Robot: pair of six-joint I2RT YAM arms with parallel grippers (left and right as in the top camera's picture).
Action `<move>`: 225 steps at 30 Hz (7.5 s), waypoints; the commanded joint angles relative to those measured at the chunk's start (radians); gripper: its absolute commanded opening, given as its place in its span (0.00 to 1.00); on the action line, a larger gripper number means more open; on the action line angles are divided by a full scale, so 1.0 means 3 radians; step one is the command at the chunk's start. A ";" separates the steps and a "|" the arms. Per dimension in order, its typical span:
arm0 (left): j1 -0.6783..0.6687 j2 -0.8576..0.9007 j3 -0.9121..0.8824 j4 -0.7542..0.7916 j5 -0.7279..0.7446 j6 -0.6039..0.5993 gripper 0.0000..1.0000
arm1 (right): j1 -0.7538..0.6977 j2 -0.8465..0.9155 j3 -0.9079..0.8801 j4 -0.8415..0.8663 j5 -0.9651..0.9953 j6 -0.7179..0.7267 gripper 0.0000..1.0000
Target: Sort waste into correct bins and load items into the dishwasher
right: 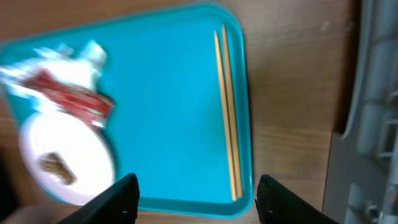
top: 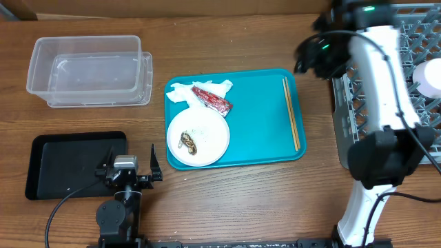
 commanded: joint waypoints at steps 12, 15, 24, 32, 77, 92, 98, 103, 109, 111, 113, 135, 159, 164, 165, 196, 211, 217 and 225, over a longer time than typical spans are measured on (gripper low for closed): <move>0.0003 -0.0036 -0.0014 0.0001 0.0001 0.0052 1.00 | 0.0421 -0.0022 -0.1787 0.1443 0.0524 0.0174 0.37; 0.0003 -0.0036 -0.0014 0.0001 0.0001 0.0052 1.00 | 0.0421 -0.0022 -0.1820 0.1500 0.0533 0.0156 0.37; 0.0003 -0.0036 -0.0014 0.0001 0.0001 0.0052 1.00 | 0.0421 -0.0022 -0.1910 0.1605 0.0735 0.0107 0.37; 0.0003 -0.0036 -0.0014 0.0001 0.0001 0.0052 1.00 | 0.0472 -0.0022 -0.2102 0.1765 0.0734 0.0111 0.37; 0.0003 -0.0036 -0.0014 0.0001 0.0001 0.0052 1.00 | 0.0690 0.0072 -0.2323 0.2267 0.1044 0.0139 0.04; 0.0003 -0.0036 -0.0014 0.0001 0.0001 0.0052 1.00 | -0.0074 -0.0094 -0.0290 0.1498 0.0851 -0.0469 0.04; 0.0003 -0.0036 -0.0014 0.0001 0.0001 0.0052 1.00 | -0.0769 -0.0093 -0.0189 0.1637 0.0310 -0.1195 0.04; 0.0003 -0.0036 -0.0014 0.0001 0.0001 0.0052 1.00 | -0.1111 -0.0075 -0.0193 0.1670 -0.0142 -0.1625 0.04; 0.0003 -0.0036 -0.0014 0.0001 0.0001 0.0052 1.00 | -0.1153 -0.0056 -0.0441 0.1901 -0.0144 -0.1619 0.04; 0.0003 -0.0036 -0.0014 0.0001 0.0000 0.0052 1.00 | -0.1127 -0.0037 -0.0549 0.1984 -0.0158 -0.1596 0.04; 0.0003 -0.0036 -0.0014 0.0001 0.0001 0.0052 1.00 | -0.1092 0.0000 -0.0613 0.2024 -0.0154 -0.1583 0.07; 0.0003 -0.0036 -0.0014 0.0001 0.0001 0.0052 1.00 | -0.0486 -0.0221 -0.0413 0.0324 -0.1068 -0.1017 0.90; 0.0003 -0.0036 -0.0014 0.0001 0.0000 0.0052 1.00 | 0.0375 -0.0168 -0.2361 0.2146 0.0478 0.0149 0.64; 0.0003 -0.0036 -0.0014 0.0001 0.0001 0.0052 1.00 | 0.0375 -0.0154 -0.2393 0.2209 0.0422 0.0149 0.63; 0.0003 -0.0036 -0.0014 0.0001 0.0001 0.0052 1.00 | 0.0375 -0.0135 -0.2412 0.2244 0.0422 0.0149 0.63; 0.0003 -0.0036 -0.0014 0.0001 0.0001 0.0052 1.00 | -0.0800 -0.0376 0.0263 0.1419 0.0409 -0.0810 0.04; 0.0003 -0.0036 -0.0014 0.0001 0.0001 0.0052 1.00 | -0.1157 -0.0014 -0.0229 0.1818 -0.0010 -0.1251 0.04; 0.0003 -0.0036 -0.0014 0.0001 0.0001 0.0052 1.00 | -0.1099 0.0135 -0.0294 0.1793 -0.0008 -0.1249 0.20; 0.0003 -0.0036 -0.0014 0.0001 0.0000 0.0052 1.00 | -0.1097 0.0084 -0.0290 0.1611 -0.0388 -0.1153 0.50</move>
